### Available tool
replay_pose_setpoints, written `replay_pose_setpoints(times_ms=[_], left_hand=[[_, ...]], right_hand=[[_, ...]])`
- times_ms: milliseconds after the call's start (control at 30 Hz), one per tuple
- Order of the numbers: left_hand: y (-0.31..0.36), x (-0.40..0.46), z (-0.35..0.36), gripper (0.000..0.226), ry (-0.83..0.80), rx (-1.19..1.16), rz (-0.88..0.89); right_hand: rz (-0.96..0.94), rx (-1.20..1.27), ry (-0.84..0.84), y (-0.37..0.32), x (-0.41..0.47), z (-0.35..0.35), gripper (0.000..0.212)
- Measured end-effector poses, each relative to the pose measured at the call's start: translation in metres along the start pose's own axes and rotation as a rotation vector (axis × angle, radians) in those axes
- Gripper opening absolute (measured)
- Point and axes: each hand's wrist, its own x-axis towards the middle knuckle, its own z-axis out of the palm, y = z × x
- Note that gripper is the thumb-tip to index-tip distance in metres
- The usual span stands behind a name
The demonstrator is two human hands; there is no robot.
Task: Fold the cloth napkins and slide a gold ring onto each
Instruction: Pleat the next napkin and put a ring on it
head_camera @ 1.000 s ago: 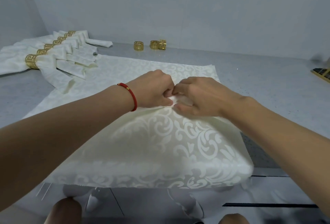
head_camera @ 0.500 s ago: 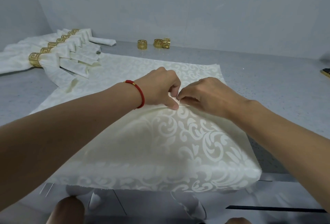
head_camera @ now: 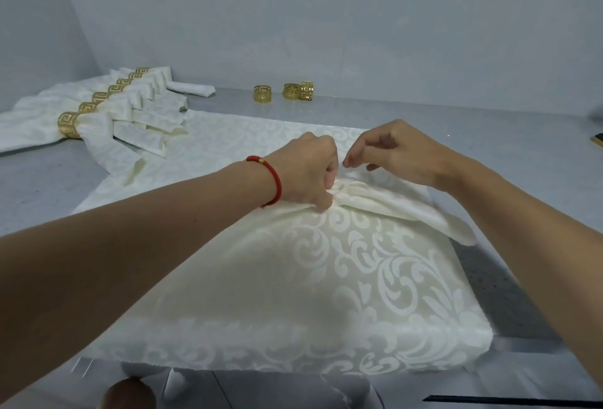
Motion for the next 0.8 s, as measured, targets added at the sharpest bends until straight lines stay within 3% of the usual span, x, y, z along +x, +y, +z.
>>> replay_pose_setpoints(times_ms=[200,367,467,600,800], left_hand=[[-0.034,0.006,-0.012,0.038,0.132,0.058,-0.061],[-0.102,0.018,-0.046,0.021,0.369,0.321,-0.363],[-0.125,0.022,-0.044,0.017,0.500,0.406,-0.480],[-0.146,0.028,-0.019,0.018,0.600,0.405,-0.517],[-0.174,0.044,-0.017,0.011,0.663,0.203,-0.602]], right_hand=[[0.093,0.166,0.159,0.009,0.048,-0.014,0.025],[0.356,0.076,0.396,0.034,0.118,-0.001,0.026],[0.398,-0.014,0.497,0.045,0.165,0.016,0.025],[0.366,-0.083,0.519,0.046,0.217,0.035,0.026],[0.283,-0.178,0.441,0.067,0.287,0.045,0.059]])
